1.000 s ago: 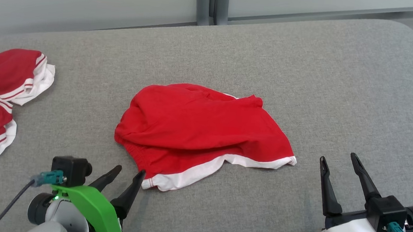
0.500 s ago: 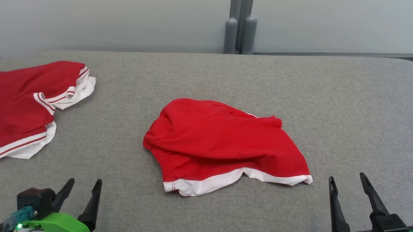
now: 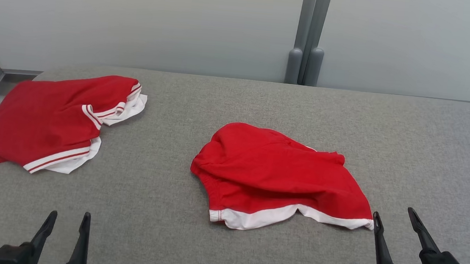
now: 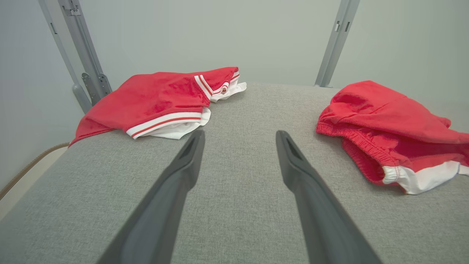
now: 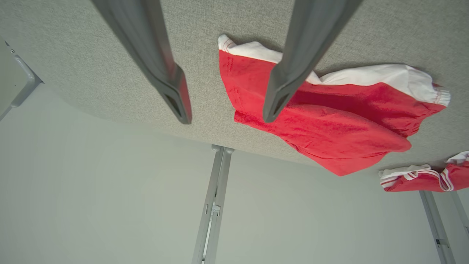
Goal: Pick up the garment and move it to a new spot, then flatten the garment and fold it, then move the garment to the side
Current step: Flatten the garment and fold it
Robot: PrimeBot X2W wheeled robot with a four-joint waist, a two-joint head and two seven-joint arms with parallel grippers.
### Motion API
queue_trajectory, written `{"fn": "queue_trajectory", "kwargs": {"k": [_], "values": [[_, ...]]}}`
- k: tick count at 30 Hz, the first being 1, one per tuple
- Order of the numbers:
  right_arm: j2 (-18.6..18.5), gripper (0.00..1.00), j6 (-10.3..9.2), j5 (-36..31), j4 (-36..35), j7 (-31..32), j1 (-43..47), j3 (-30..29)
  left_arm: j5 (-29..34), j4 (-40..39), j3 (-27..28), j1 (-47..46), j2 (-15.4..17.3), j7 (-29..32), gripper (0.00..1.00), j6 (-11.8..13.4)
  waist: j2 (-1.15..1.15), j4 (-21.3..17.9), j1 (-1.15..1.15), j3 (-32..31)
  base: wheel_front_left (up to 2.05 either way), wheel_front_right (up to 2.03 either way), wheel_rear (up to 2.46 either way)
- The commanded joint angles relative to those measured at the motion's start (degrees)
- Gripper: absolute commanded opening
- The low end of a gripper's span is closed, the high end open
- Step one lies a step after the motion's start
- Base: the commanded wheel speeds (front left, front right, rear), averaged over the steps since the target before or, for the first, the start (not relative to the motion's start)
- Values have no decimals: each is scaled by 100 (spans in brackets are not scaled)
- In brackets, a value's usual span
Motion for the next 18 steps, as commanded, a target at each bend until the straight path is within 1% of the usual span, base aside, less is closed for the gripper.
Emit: {"fn": "queue_trajectory", "kwargs": {"k": [1, 6, 9, 11, 14, 18], "values": [[-19, 100, -2, 42, 25, -20, 75, -22, 253, 21, 324, 238, -133, -15, 100, -232, 49, 11, 0, -38, 0, 0, 0], [-18, 100, -2, 19, 111, -20, 134, -67, 854, 139, 1284, 661, -591, -15, 100, -910, 49, -28, 0, -56, 0, 0, 0], [-17, 100, -1, -47, 165, -20, 155, -169, 1190, 165, 1721, 804, -851, -15, 100, -1206, 49, -48, 0, -71, 0, 0, 0], [-16, 100, -1, -64, 185, -20, 167, -213, 1364, 181, 1922, 849, -999, -16, 100, -1326, 49, -61, 0, -68, 0, 0, 0], [-17, 100, -2, -46, 203, -20, 161, -258, 1571, 159, 2104, 874, -1162, -16, 100, -1430, 49, -82, 0, -67, 0, 0, 0], [-17, 100, -2, -26, 217, -20, 133, -267, 1748, 139, 2201, 888, -1283, -16, 100, -1473, 49, -116, 0, -79, 0, 0, 0]]}}
